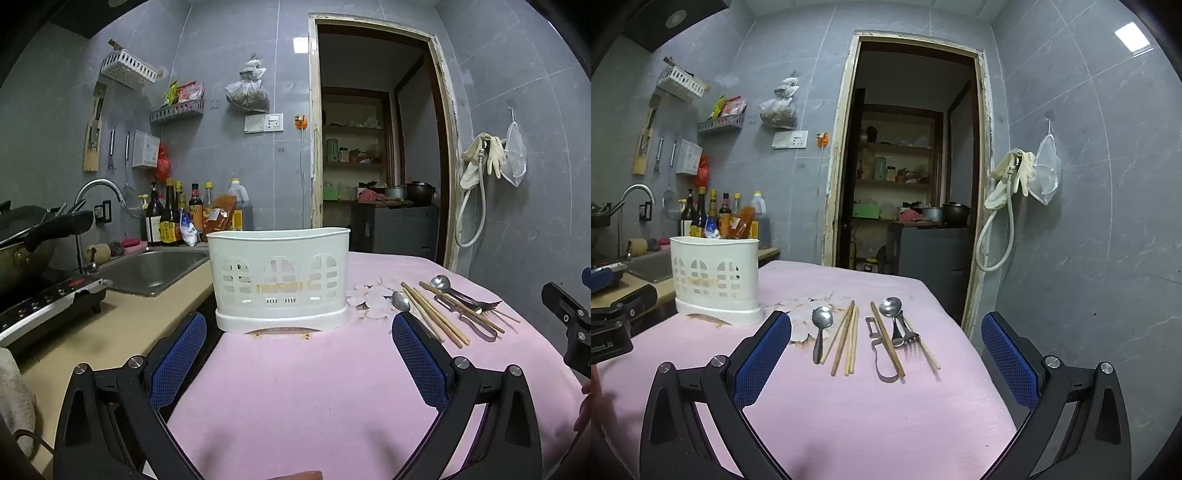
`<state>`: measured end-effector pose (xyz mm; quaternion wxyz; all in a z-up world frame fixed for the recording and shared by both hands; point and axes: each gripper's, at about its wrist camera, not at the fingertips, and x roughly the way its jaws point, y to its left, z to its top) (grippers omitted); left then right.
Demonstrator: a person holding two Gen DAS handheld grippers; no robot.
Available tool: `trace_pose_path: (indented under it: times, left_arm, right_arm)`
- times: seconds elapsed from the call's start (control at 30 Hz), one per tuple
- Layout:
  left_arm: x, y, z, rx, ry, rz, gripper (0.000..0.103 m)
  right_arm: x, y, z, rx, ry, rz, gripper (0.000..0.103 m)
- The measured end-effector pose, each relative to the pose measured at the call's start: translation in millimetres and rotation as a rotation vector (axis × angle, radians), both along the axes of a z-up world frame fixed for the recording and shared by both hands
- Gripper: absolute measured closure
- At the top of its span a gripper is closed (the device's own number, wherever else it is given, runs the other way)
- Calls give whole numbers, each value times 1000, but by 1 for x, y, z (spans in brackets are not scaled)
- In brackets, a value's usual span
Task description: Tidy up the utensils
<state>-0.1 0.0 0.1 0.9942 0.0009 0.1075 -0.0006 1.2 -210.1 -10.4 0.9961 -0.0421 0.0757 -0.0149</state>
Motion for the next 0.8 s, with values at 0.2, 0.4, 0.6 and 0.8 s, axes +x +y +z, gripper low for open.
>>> trace_pose_path:
  times: [0.2, 0.4, 0.6, 0.8]
  left_arm:
    - [-2, -3, -11, 0, -4, 10, 4]
    - [6, 1, -10, -13, 31, 6, 4]
    - [10, 3, -9, -11, 42, 2, 4]
    - [11, 2, -12, -12, 48, -1, 4]
  right_arm:
    - [1, -2, 0, 2, 0, 1, 0]
    - [-1, 1, -3, 7, 3, 5, 0]
    - [6, 4, -5, 14, 15, 19, 0]
    - [6, 2, -4, 14, 21, 22, 0]
